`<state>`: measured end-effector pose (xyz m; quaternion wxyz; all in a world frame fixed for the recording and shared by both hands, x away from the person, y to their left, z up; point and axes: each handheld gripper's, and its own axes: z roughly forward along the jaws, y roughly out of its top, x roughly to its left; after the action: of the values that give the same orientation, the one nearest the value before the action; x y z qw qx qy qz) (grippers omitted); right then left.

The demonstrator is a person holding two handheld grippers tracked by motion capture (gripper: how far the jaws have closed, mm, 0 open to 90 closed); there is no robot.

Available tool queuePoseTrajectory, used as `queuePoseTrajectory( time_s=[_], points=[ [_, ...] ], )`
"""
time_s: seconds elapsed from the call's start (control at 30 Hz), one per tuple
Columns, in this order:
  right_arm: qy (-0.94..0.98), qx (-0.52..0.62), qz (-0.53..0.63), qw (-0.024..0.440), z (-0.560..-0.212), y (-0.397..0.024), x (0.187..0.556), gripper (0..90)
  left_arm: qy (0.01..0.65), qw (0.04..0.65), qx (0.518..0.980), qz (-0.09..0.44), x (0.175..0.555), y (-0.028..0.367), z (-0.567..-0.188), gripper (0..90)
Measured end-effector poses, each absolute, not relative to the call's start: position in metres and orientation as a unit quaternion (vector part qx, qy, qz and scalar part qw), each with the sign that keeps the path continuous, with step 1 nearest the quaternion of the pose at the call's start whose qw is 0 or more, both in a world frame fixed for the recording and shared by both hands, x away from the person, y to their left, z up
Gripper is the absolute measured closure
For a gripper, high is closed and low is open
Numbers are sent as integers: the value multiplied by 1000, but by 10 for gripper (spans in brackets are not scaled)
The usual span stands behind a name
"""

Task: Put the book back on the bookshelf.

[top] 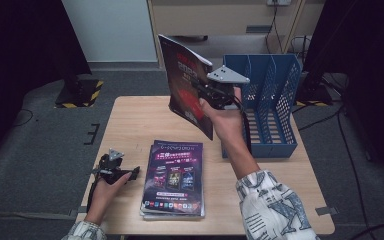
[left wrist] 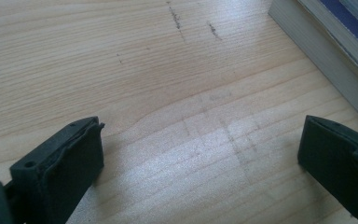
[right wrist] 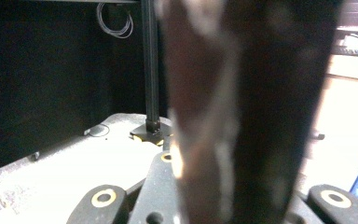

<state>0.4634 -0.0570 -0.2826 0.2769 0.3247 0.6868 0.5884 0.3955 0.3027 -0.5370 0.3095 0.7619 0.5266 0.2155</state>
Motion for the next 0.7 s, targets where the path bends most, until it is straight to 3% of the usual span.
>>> queuePoseTrajectory(
  time_s=[0.7],
  points=[
    [672,343,589,289,-276,-82,466,870,531,308,759,218,395,302,-537,0]
  ],
)
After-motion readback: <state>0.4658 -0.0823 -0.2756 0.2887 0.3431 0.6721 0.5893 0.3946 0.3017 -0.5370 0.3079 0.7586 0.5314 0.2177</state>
